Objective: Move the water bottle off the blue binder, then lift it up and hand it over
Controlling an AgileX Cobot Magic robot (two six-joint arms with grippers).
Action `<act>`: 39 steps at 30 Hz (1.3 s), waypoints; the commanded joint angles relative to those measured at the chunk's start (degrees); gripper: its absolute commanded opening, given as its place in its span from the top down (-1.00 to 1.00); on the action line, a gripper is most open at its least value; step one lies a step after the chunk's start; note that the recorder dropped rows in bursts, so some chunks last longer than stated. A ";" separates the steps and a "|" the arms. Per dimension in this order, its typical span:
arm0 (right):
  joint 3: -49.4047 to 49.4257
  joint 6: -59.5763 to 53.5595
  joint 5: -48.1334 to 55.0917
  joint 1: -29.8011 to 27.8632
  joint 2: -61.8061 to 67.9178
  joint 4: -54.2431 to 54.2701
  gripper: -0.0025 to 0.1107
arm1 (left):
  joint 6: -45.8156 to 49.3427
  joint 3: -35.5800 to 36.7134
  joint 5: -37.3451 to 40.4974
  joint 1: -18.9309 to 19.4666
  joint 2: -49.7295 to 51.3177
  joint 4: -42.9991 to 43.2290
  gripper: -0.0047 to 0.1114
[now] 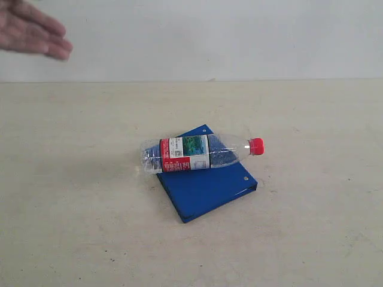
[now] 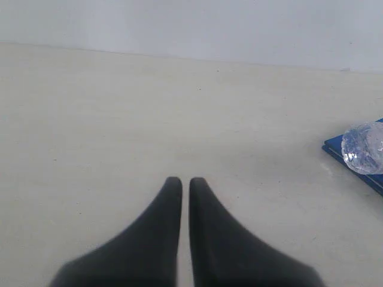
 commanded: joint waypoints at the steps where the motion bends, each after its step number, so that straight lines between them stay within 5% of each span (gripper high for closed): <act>1: -0.09 -0.31 -0.33 -0.09 -0.21 -0.02 0.96 | 0.37 -0.01 -0.41 0.03 -0.12 0.11 0.84; 18: -0.09 -0.31 -0.33 -0.09 -0.21 -0.02 0.96 | 0.37 -0.01 -0.41 0.03 -0.12 0.11 0.84; 22: -0.09 -0.19 -7.35 -0.09 -0.21 -1.21 0.96 | 0.37 -0.01 -0.41 0.03 -0.12 0.11 0.84; 31: -0.09 12.59 -16.72 -0.09 -0.21 26.42 0.96 | 0.37 -0.01 -0.41 0.03 -0.12 0.11 0.84; 39: -1.06 19.55 -21.20 -0.09 -0.21 33.28 0.96 | 0.37 -0.01 -0.41 0.03 -0.12 0.11 0.84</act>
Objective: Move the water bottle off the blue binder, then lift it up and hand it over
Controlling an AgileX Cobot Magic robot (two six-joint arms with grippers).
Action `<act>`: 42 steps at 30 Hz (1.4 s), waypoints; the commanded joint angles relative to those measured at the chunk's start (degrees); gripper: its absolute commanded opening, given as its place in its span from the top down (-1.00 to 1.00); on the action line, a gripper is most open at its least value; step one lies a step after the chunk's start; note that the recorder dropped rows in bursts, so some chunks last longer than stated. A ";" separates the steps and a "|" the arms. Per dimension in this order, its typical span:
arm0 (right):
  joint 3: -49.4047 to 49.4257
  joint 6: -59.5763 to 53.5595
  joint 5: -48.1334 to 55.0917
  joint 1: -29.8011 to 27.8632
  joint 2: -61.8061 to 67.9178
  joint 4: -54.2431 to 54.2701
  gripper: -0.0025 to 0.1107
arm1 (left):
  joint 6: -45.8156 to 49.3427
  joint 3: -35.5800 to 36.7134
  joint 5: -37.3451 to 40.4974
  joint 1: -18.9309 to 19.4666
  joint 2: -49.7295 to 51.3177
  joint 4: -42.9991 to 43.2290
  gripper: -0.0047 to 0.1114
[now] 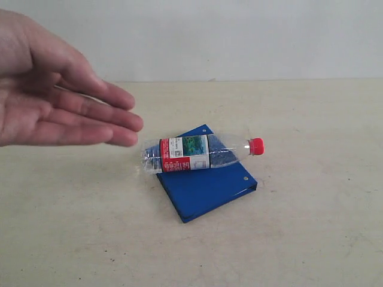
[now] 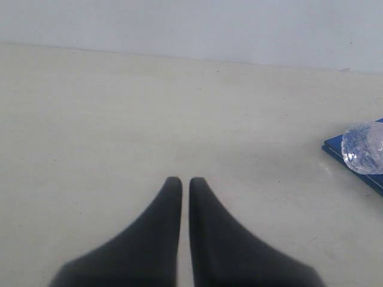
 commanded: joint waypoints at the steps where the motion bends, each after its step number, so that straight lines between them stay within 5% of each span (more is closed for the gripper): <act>1: -3.25 1.17 -0.96 0.01 -0.21 2.82 0.96 | 0.37 -0.01 -0.41 0.03 -0.12 0.11 0.84; 6: -20.32 -20.39 3.70 1.71 3.75 2.34 0.96 | 0.37 -0.01 -0.41 0.03 -0.12 0.11 0.84; 12: -36.35 -53.69 37.69 5.03 36.16 2.59 0.96 | 0.37 -0.01 -0.41 0.03 -0.12 0.11 0.84; 17: -46.20 -67.09 57.01 7.92 61.52 2.17 0.82 | 0.37 -0.01 -0.41 0.03 -0.12 0.11 0.84; 22: -51.15 -69.58 50.63 10.85 76.54 1.77 0.18 | 0.37 -0.01 -0.41 0.03 -0.12 0.11 0.84; 25: -52.16 -60.94 43.14 10.99 81.70 4.39 -0.11 | 0.37 -0.01 -0.41 0.03 -0.12 0.11 0.84; 31: -52.16 -47.24 36.33 10.99 87.62 12.68 -0.11 | 0.37 -0.01 -0.41 0.03 -0.12 0.11 0.84; 42: -63.12 -74.83 42.12 11.92 90.19 -3.62 -0.11 | 0.37 -0.01 -0.41 0.03 -0.12 0.11 0.84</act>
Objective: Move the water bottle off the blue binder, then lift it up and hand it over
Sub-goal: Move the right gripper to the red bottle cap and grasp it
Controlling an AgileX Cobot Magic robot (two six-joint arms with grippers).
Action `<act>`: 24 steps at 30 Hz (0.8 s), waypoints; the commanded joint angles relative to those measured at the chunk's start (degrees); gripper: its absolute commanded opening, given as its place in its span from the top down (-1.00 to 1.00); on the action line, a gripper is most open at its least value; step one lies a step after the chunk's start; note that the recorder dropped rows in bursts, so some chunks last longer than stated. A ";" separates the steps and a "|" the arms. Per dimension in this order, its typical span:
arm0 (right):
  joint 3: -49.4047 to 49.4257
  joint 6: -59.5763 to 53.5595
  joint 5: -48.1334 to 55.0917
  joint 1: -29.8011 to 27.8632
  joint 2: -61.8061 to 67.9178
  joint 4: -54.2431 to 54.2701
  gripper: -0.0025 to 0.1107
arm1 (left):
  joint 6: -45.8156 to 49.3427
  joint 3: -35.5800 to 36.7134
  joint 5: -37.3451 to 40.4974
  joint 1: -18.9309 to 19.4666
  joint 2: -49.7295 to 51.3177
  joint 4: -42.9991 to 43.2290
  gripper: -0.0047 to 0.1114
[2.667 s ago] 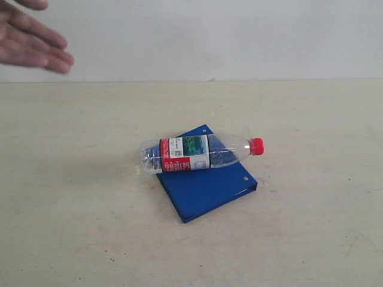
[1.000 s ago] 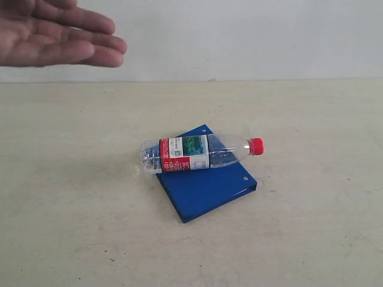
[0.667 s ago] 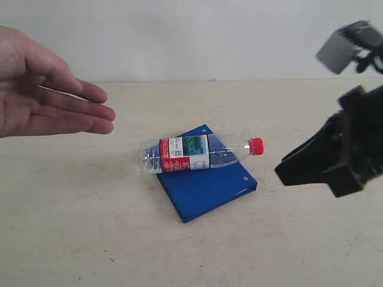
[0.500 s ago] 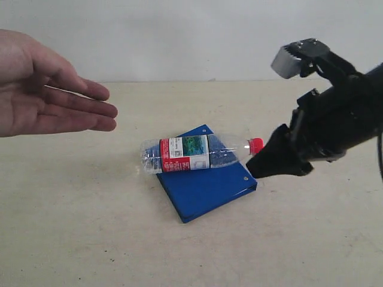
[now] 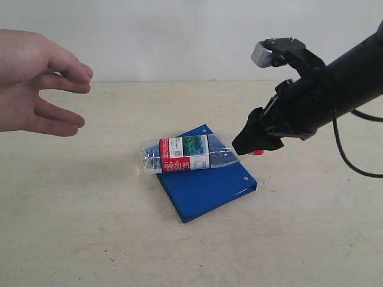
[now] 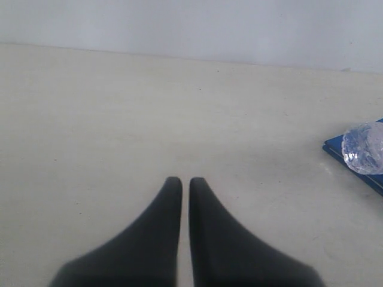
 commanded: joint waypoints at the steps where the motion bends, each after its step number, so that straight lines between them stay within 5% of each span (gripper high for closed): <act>1: -3.84 -13.06 -0.87 1.12 -0.14 -8.39 -0.12 | 0.37 -0.01 -0.41 0.03 -0.12 0.11 0.84; 5: -4.39 -19.20 -1.22 5.05 0.13 -34.57 -0.12 | 0.37 -0.01 -0.41 0.03 -0.12 0.11 0.84; 8: -4.39 -18.84 -3.62 7.39 1.35 -44.58 -0.12 | 0.37 -0.01 -0.41 0.03 -0.12 0.11 0.84; 24: -4.39 -18.86 -21.72 8.15 13.69 -42.07 -0.12 | 0.37 -0.01 -0.41 0.03 -0.12 0.11 0.84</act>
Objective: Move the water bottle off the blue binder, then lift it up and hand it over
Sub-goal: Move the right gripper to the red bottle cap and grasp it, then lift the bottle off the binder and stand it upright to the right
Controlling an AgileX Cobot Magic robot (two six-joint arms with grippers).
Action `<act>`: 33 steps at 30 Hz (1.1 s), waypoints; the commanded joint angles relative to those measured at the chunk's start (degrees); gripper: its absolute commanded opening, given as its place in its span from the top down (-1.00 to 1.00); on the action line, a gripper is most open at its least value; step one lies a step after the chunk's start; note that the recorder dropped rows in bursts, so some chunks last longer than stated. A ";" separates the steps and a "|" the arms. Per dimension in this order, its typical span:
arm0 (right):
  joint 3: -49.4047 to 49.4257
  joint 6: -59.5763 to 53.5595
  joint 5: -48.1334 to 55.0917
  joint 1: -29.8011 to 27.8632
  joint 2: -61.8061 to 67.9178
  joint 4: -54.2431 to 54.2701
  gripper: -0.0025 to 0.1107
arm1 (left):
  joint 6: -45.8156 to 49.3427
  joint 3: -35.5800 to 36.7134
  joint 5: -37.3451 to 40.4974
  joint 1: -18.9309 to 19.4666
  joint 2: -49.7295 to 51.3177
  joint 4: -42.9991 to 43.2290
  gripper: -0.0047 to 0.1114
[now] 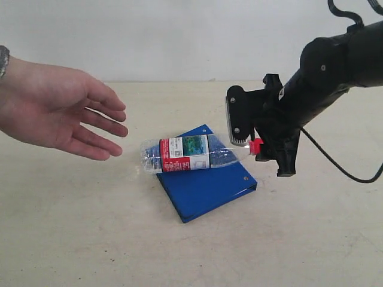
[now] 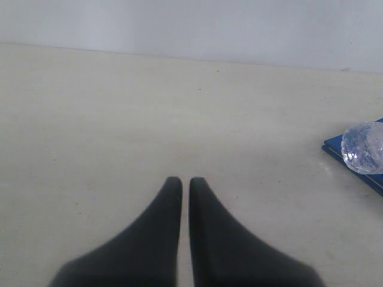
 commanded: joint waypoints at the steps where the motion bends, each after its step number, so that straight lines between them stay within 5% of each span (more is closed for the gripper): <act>1: -0.20 -0.47 -4.29 0.04 2.43 0.12 -0.12 | 0.37 -0.01 -0.41 0.03 -0.12 0.11 0.84; 11: -0.20 -0.47 -8.25 0.04 5.76 -0.24 -0.09 | 0.37 -0.01 -0.41 0.03 -0.12 0.11 0.84; 25: -0.20 5.96 -8.03 -0.06 5.76 -0.24 0.96 | 0.37 -0.01 -0.41 0.03 -0.12 0.11 0.84; 33: -0.28 11.86 -8.89 -0.43 5.19 -1.89 0.96 | 0.37 -0.01 -0.41 0.03 -0.12 0.11 0.84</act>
